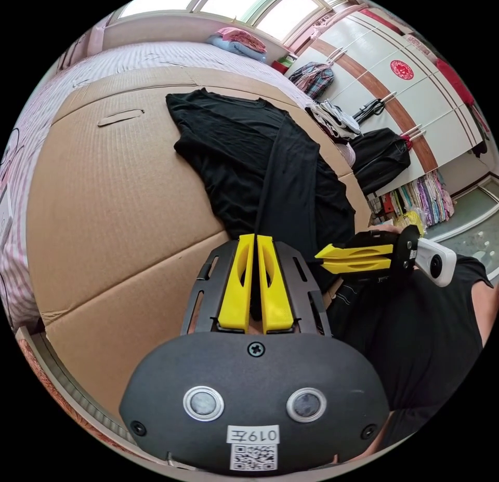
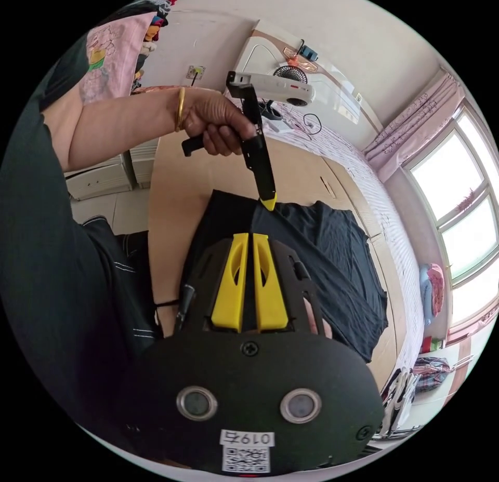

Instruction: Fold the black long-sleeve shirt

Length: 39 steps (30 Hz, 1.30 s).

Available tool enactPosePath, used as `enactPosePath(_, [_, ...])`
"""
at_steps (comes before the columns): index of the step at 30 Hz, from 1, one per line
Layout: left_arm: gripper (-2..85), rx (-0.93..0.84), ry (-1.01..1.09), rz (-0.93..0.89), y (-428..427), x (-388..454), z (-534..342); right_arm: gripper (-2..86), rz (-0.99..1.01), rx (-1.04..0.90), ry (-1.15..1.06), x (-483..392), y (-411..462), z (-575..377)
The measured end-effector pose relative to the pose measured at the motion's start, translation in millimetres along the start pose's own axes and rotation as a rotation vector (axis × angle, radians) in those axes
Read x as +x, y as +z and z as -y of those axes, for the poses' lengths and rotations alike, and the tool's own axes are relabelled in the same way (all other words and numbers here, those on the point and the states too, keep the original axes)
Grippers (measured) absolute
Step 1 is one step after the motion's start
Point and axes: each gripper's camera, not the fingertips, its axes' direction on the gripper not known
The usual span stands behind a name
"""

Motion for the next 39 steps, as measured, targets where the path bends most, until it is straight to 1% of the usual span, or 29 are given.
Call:
enactPosePath(7, [1.4,-0.037,-0.004,0.039,23.1,26.9,6.3,0.1,0.04,-0.023,0.04,-6.7,11.8,-1.2])
enactPosePath(13, [1.6,-0.058,0.016,0.076,37.7,57.1,4.3,4.3,0.134,-0.052,0.053,-1.1,20.9,-11.5])
enactPosePath(16, [1.6,-0.018,-0.006,0.076,34.9,68.6,-5.2,7.5,0.182,-0.014,0.09,9.1,13.8,-19.9])
enactPosePath(20, [1.6,0.055,-0.081,0.108,28.6,85.2,-30.6,7.6,0.252,0.03,0.084,17.9,0.8,-37.4])
enactPosePath(23, [1.3,0.042,-0.106,0.101,39.4,105.5,-45.2,7.4,0.229,0.022,0.078,19.0,-3.3,-52.9])
enactPosePath(28, [1.2,-0.014,-0.119,0.141,71.1,143.1,-48.0,6.6,0.189,-0.013,0.082,27.0,-3.3,-74.6])
enactPosePath(30, [1.1,-0.017,-0.139,0.137,79.9,151.7,-46.5,5.1,0.186,-0.01,0.084,33.2,-5.0,-81.8])
enactPosePath(32, [1.1,-0.02,-0.16,0.1,86.7,160.3,-44.8,0.5,0.203,0.007,0.086,42.9,-8.0,-93.1])
enactPosePath(33, [1.0,-0.023,-0.165,0.098,87.9,162.7,-44.6,0.2,0.209,0.009,0.087,45.3,-8.3,-96.2])
enactPosePath(36, [0.9,-0.05,-0.182,0.149,94.4,180.6,-43.0,-0.7,0.243,0.014,0.079,57.4,-9.5,-113.3])
enactPosePath(39, [0.8,-0.087,-0.141,0.281,101.0,213.2,-35.0,-0.9,0.211,-0.028,0.085,75.1,-9.8,-131.2])
